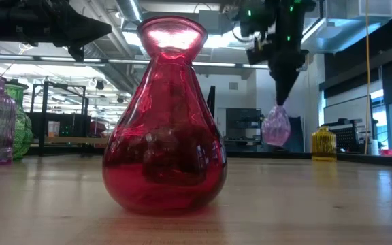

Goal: Sort vases onto shelf
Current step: Put the top violet vase on the shelf aligned with the other violet vase, then put the violet vase on the shelf aligned with the other violet vase

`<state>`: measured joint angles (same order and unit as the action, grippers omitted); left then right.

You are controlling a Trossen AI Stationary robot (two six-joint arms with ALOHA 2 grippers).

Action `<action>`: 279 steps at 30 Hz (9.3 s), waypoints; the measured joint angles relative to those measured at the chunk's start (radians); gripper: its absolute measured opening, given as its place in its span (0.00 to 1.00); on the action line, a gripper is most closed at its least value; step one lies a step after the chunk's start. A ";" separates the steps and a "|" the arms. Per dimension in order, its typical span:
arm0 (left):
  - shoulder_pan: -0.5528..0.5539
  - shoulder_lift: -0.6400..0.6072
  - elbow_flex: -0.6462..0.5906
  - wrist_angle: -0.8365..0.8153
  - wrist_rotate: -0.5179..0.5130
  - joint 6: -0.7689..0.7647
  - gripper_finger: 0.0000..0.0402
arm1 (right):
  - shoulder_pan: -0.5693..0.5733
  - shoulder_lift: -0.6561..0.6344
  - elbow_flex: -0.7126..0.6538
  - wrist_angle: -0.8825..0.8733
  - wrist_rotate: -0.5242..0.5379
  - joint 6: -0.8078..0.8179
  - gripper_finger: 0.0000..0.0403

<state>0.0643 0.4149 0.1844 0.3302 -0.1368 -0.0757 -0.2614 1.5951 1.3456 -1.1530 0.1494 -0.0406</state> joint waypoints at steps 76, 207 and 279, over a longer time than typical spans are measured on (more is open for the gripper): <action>0.000 0.004 0.000 0.000 -0.003 0.007 0.00 | -0.028 0.618 0.913 0.003 0.095 -0.408 0.01; -0.267 0.273 0.457 -0.481 -0.063 -0.106 0.10 | 0.466 -0.164 -0.514 1.207 -0.053 -0.144 0.27; -0.555 0.644 0.681 -1.616 0.023 -0.699 0.04 | 0.477 -0.152 -0.523 1.235 -0.033 -0.111 0.27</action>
<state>-0.4911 1.0592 0.8650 -1.2857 -0.1133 -0.7752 0.2157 1.4429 0.8231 0.0818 0.1165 -0.1516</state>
